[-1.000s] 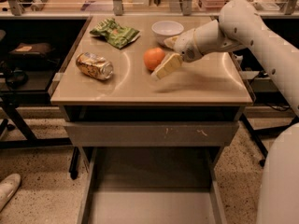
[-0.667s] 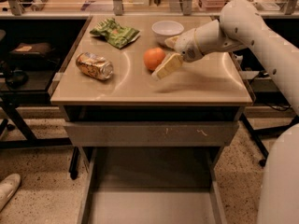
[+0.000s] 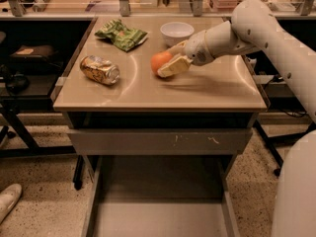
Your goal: Place orange into middle drawer
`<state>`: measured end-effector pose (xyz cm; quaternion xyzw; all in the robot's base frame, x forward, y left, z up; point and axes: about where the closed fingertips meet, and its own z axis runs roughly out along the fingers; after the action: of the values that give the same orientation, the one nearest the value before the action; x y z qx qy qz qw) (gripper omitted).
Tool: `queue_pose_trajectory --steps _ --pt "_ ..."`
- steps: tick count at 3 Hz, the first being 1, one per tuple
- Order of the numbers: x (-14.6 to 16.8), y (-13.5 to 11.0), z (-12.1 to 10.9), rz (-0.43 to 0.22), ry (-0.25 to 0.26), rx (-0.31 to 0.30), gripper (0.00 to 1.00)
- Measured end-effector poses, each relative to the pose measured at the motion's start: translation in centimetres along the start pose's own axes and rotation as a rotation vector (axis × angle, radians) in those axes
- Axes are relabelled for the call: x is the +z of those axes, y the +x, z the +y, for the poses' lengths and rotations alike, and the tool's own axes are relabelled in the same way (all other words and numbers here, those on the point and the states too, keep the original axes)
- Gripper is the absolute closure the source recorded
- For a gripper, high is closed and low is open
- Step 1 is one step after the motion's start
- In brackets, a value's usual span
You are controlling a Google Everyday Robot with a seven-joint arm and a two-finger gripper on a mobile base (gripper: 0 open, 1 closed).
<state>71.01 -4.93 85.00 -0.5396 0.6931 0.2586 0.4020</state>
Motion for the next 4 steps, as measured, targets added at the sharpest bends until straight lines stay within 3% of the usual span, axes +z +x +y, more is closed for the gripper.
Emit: queue_pose_trajectory --steps 2,3,4 --pt "0.01 0.0 0.0 0.0 0.0 0.0 0.89" --pt "0.01 0.0 0.0 0.0 0.0 0.0 1.0" --pt "0.01 0.0 0.0 0.0 0.0 0.0 1.0"
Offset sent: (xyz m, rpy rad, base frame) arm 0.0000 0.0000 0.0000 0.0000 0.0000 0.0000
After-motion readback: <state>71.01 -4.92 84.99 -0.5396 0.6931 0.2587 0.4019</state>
